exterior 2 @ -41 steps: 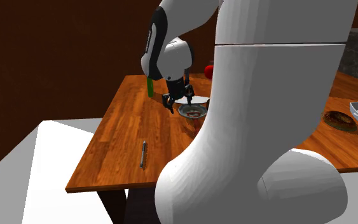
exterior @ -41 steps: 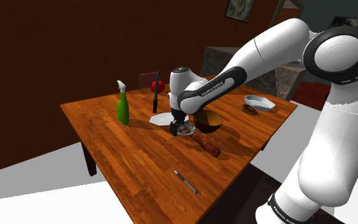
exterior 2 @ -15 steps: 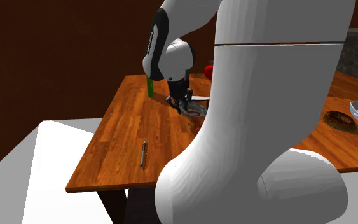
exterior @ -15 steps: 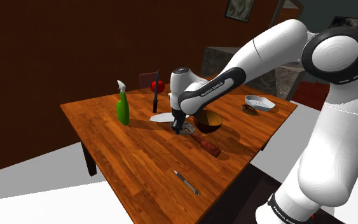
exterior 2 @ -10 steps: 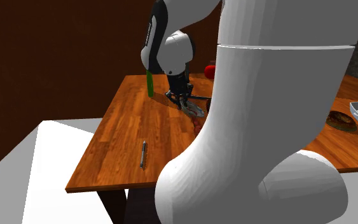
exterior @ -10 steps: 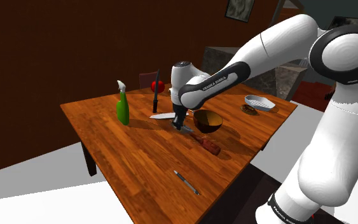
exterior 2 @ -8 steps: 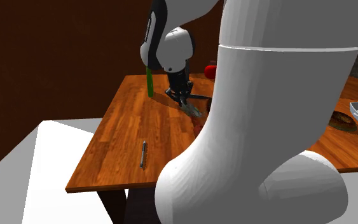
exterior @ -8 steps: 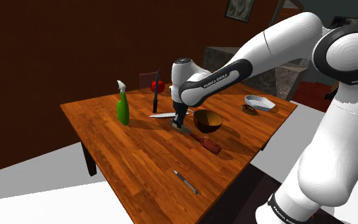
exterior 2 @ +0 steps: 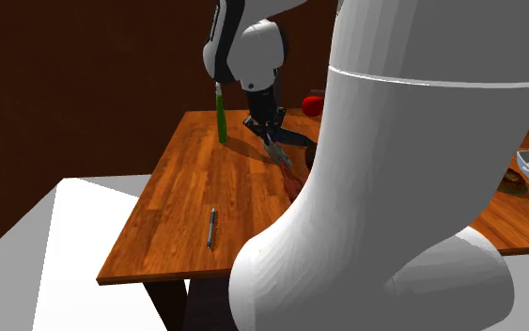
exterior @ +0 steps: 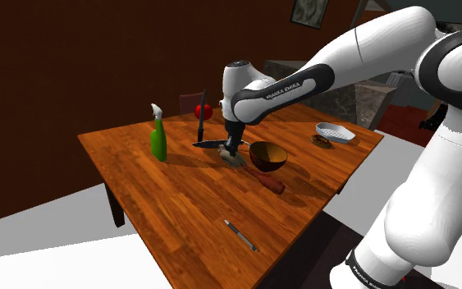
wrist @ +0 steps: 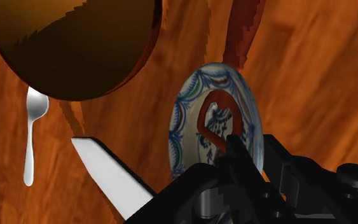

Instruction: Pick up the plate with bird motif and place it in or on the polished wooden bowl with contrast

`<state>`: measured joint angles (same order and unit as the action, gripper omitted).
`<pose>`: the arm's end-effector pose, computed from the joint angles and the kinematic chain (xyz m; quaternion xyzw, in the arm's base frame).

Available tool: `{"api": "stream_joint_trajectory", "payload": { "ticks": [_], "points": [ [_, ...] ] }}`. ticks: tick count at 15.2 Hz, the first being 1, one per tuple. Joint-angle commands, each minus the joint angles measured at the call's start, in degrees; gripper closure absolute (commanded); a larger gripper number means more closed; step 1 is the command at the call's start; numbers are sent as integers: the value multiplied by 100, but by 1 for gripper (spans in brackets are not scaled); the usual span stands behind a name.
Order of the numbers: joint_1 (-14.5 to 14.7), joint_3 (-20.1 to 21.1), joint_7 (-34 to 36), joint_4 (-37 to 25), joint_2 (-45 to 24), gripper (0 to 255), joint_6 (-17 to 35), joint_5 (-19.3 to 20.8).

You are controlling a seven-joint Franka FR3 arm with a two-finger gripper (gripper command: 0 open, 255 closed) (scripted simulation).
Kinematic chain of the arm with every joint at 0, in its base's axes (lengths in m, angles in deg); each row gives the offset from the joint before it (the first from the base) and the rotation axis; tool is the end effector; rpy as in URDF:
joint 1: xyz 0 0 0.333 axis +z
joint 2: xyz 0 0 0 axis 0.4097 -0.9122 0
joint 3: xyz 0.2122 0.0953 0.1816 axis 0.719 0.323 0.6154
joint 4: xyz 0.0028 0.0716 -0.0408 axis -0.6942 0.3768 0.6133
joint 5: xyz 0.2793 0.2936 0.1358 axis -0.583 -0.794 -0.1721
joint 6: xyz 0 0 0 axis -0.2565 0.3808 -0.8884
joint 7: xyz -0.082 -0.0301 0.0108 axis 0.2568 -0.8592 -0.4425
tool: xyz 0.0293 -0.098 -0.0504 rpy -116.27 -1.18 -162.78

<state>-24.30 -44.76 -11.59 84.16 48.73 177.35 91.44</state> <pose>0.5710 0.0514 0.3282 0.9806 0.1693 -0.0090 0.0988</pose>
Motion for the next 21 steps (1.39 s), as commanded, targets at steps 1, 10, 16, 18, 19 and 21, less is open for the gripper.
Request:
{"api": "stream_joint_trajectory", "payload": {
  "ticks": [1, 10, 16, 18, 19, 21],
  "points": [
    [2, 5, -43, -65, 81, 255, -140, -35],
    [10, 17, -217, -449, 359, 255, -783, -160],
    [-162, -169, -628, -174, 815, 255, -885, -212],
    [-275, -308, -878, 59, 1058, 255, -845, -213],
    [-330, -382, -1005, 165, 1173, 255, -829, -209],
    [-443, -534, -1261, 359, 1391, 255, -802, -192]
  ]
}}
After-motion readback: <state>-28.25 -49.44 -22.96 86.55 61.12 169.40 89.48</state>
